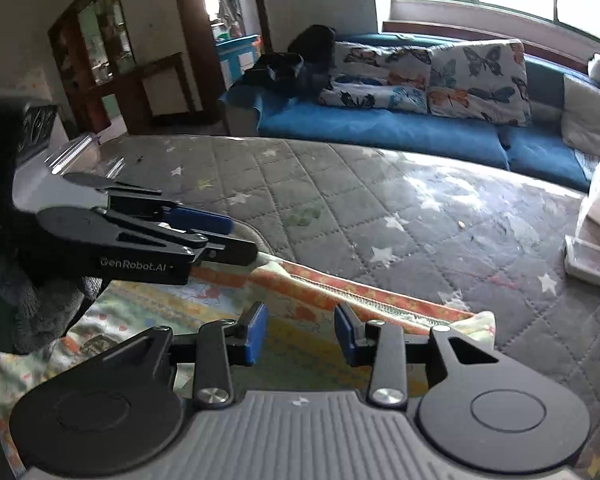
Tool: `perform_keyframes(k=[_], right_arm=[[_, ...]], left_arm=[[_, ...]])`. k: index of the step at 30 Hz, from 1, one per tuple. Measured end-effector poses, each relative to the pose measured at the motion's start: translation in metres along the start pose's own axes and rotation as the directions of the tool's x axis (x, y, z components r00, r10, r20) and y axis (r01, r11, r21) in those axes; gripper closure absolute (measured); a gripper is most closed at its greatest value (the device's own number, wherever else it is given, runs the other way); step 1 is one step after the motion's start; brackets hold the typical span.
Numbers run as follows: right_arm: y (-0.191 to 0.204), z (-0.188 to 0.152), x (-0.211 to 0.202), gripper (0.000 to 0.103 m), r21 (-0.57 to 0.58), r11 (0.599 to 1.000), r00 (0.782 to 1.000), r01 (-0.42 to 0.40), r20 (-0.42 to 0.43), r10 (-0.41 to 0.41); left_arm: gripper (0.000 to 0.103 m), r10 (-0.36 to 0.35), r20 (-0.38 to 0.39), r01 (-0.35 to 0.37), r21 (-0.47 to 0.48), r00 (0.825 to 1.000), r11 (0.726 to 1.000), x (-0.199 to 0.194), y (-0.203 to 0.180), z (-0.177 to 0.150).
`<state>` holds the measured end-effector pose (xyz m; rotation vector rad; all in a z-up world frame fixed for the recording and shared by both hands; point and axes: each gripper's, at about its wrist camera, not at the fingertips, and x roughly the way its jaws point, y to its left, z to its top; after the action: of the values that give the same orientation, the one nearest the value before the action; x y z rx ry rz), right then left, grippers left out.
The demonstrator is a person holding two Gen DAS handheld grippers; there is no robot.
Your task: Fold clothes
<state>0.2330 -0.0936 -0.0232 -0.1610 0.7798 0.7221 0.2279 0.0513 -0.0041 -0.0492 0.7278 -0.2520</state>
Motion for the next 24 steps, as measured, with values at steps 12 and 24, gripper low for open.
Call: perform_keyframes(k=[12,24], right_arm=[[-0.007,-0.011,-0.004,0.065,0.006,1.000,1.000,0.024,-0.019,-0.024],[-0.005,-0.016,-0.001,0.063,-0.006,1.000,0.999,0.023,-0.033,-0.023]], left_arm=[[0.058,-0.246,-0.005,0.235,-0.275,0.969,0.932,0.003,0.019,0.010],[0.079,-0.239,-0.023,0.227,-0.242,0.971,0.943,0.010,0.008,0.005]])
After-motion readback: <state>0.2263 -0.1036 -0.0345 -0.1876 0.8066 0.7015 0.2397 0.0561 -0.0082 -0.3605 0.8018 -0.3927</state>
